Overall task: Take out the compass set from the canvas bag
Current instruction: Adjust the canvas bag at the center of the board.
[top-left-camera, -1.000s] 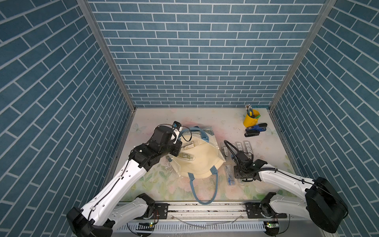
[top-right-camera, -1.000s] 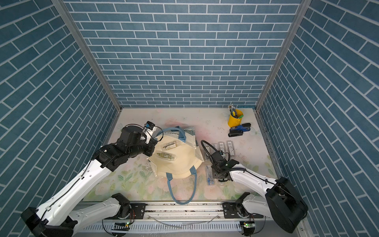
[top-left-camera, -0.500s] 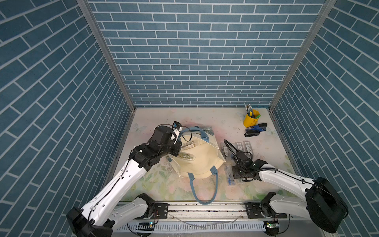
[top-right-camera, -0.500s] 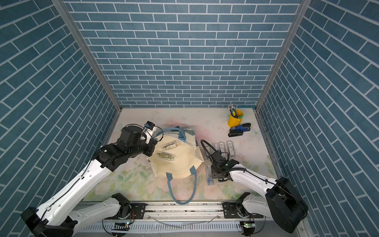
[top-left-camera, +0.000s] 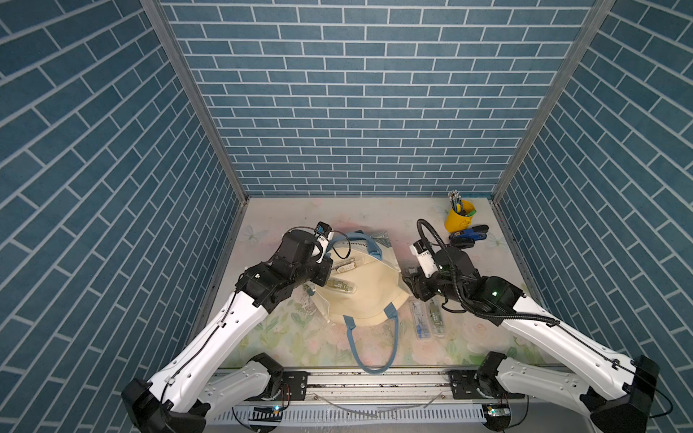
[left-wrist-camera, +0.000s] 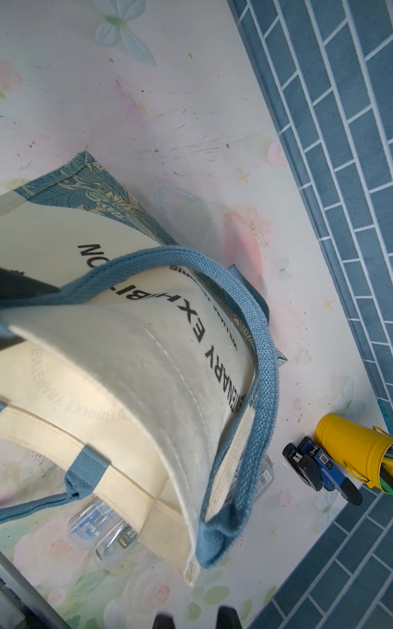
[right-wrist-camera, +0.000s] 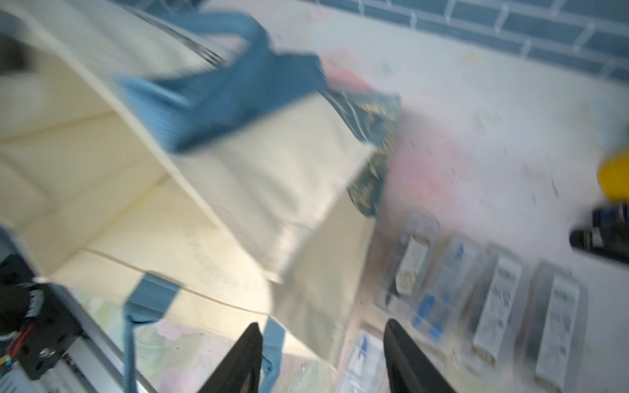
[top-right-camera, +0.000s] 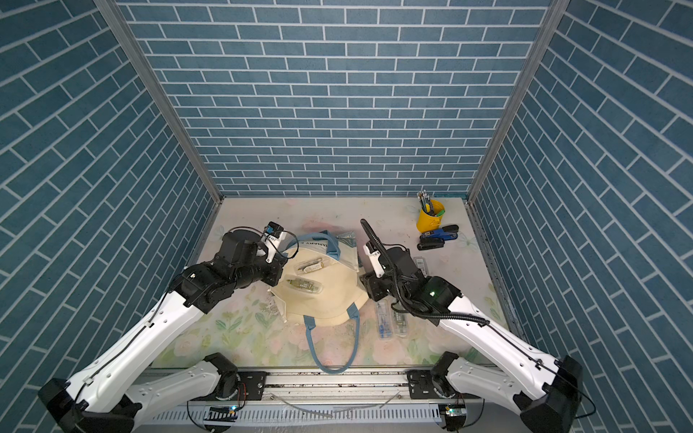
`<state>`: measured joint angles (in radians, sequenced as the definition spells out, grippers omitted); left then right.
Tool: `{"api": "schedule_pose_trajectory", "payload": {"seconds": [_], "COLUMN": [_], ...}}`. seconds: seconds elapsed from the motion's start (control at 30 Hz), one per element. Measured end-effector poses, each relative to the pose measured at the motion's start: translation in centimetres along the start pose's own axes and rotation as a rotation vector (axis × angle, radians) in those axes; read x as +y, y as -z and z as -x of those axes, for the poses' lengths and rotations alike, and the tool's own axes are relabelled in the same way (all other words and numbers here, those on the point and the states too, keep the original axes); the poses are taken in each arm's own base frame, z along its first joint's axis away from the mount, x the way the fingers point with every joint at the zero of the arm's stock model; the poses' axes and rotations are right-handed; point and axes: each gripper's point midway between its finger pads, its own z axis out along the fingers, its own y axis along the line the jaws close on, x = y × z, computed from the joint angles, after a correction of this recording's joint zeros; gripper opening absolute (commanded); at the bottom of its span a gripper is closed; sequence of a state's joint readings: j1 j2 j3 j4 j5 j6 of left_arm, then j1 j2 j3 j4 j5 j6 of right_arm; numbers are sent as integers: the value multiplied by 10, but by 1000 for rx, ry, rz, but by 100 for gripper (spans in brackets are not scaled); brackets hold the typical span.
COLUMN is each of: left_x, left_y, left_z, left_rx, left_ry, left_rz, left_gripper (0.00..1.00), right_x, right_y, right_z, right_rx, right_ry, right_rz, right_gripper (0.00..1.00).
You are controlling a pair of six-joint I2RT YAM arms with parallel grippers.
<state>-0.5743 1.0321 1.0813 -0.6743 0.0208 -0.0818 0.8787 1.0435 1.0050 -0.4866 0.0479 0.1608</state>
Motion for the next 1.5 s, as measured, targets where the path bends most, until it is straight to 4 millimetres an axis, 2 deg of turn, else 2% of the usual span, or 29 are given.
{"api": "schedule_pose_trajectory", "payload": {"seconds": [0.13,0.2,0.3,0.43,0.5,0.57,0.6,0.7,0.77,0.83,0.97,1.07,1.17,1.5], "left_x": [0,0,0,0,0,0,1,2,3,3,7,11,19,30], "left_y": [0,0,0,1,2,3,3,8,14,20,29,27,22,15], "left_z": [-1,-1,-1,-2,-2,-3,-4,-6,-6,-8,-20,-42,-57,-51], "left_rx": [2,3,6,10,12,18,22,40,42,42,56,100,146,131], "left_ry": [0,0,-1,-4,-6,-9,-10,-15,-13,-12,6,21,29,44], "left_rz": [0,0,0,1,1,2,4,10,16,18,31,52,93,163], "left_gripper": [0,0,0,0,0,10,15,39,51,59,68,67,60,20], "right_x": [29,41,51,53,52,51,50,47,46,45,43,40,40,43], "right_y": [-11,-24,-50,-87,-98,-102,-102,-100,-99,-99,-101,-101,-101,-101], "right_z": [45,57,64,65,65,66,67,71,73,75,78,78,79,76], "right_rx": [-64,-68,-45,10,31,38,38,36,41,49,60,62,61,68], "right_ry": [214,299,392,454,464,456,454,432,416,396,360,343,331,303], "right_rz": [70,91,98,85,75,63,56,35,25,17,2,-3,-2,13], "right_gripper": [60,60,59,39,29,16,13,6,3,1,1,0,0,1]}}
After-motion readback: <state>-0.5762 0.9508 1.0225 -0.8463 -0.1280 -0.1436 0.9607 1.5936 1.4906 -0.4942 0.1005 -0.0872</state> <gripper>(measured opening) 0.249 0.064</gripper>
